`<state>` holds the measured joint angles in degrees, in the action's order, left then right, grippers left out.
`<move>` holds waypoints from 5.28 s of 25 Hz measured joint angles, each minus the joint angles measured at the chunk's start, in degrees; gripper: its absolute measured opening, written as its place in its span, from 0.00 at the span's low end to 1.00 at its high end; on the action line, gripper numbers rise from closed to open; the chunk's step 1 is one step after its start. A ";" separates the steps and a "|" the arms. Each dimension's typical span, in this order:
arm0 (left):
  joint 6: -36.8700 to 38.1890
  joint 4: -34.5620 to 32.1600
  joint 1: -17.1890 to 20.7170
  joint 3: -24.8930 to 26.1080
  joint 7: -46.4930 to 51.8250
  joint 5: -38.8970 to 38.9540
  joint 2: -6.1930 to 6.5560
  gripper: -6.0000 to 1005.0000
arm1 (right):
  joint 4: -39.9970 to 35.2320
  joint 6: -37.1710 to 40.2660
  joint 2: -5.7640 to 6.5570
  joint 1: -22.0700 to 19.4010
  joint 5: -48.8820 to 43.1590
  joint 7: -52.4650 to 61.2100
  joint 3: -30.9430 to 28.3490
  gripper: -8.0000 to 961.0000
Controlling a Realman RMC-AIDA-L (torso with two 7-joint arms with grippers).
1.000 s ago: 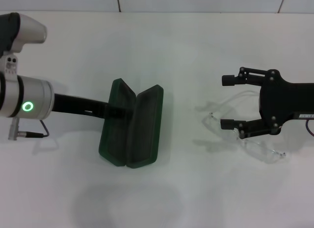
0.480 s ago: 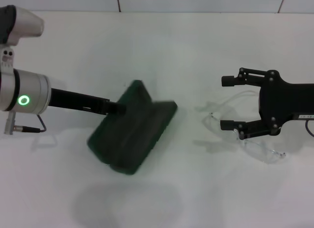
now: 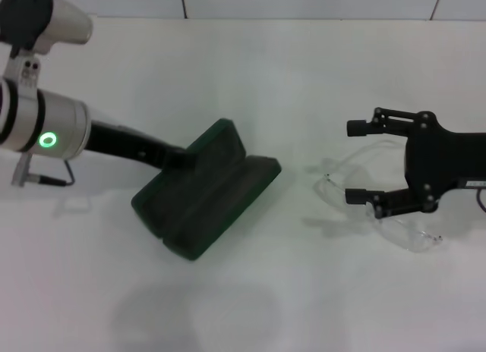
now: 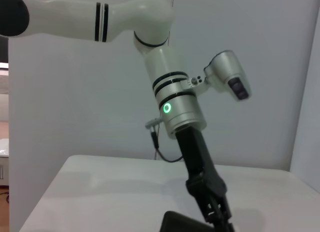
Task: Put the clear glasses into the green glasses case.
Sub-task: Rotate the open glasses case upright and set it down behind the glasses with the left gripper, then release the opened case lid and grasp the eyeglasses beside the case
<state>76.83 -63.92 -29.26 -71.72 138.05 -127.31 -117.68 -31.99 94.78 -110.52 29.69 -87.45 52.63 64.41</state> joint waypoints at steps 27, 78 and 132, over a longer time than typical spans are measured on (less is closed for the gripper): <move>-8.88 12.19 -23.40 -9.01 -34.70 -5.69 -2.00 0.21 | 0.60 4.29 -1.91 -6.46 -7.38 -10.07 -0.33 0.91; -2.36 14.48 14.86 -9.10 -82.47 66.24 -1.81 0.48 | -34.50 5.42 -0.51 -1.99 -21.17 46.76 -4.22 0.90; 7.45 38.88 8.96 -1.84 -95.25 71.32 -1.55 0.75 | -38.78 -8.46 -5.57 11.64 -56.87 87.28 33.11 0.47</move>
<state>84.27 -25.04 -20.30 -73.56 42.80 -55.99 -119.23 -70.76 86.31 -116.09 41.33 -144.32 139.91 97.52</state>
